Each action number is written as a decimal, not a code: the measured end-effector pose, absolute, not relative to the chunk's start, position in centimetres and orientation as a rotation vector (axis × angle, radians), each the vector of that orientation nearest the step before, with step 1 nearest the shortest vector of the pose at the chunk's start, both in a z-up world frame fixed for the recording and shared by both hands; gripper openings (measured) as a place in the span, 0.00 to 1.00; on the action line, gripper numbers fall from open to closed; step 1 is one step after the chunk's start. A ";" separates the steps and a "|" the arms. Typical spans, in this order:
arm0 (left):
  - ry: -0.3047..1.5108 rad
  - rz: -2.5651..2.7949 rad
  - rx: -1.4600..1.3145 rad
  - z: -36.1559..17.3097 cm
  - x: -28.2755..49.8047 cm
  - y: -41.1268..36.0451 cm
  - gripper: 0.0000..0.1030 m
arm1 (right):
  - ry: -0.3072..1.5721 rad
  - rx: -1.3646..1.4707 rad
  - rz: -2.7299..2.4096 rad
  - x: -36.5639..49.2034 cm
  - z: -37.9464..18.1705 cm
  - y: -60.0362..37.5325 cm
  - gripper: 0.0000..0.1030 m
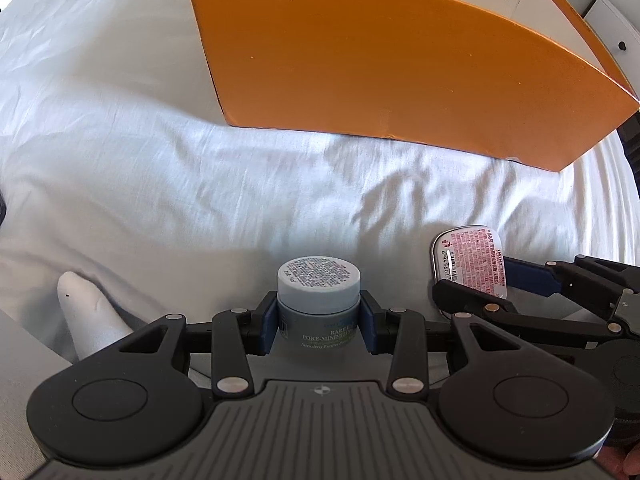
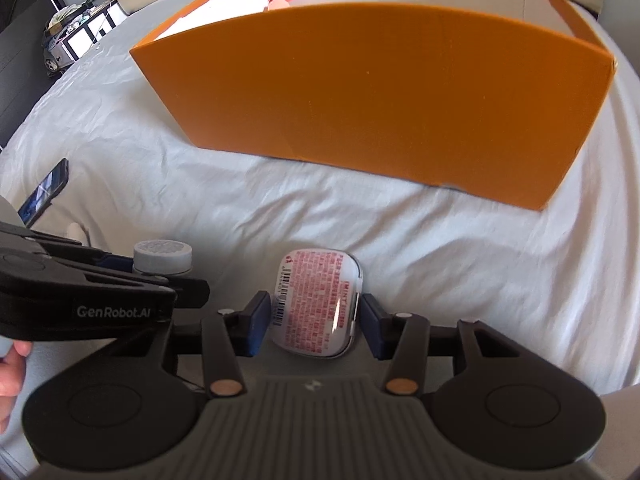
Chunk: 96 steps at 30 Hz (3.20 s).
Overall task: Organize rigid objects
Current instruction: 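Lift the jar and tin with both grippers over the orange box, then lower into the box, open the left gripper on the jar while the right releases the tin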
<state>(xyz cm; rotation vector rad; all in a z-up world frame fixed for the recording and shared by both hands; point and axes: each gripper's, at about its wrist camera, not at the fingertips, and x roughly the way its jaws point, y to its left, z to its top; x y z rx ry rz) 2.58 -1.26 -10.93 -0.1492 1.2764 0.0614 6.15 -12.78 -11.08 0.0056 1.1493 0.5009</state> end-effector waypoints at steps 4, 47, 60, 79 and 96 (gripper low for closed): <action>1.275 0.060 -0.154 -10.9 2.5 -1.3 0.45 | 1.121 0.006 0.488 5.7 -11.0 -12.8 0.46; 0.899 -0.258 -0.169 1.4 9.7 -3.0 0.45 | 0.655 -0.171 0.305 10.1 3.5 -16.1 0.17; 1.072 -0.330 -0.150 -3.5 18.0 -5.0 0.45 | 0.863 -0.388 0.285 17.4 -1.1 -15.2 0.16; 1.101 -0.343 -0.136 -6.2 19.5 -4.7 0.44 | 0.977 -0.666 0.252 20.2 -4.7 -12.6 0.16; 1.129 -0.327 -0.136 -6.6 19.9 -4.5 0.44 | 0.964 -0.755 0.229 19.7 -4.0 -11.5 0.32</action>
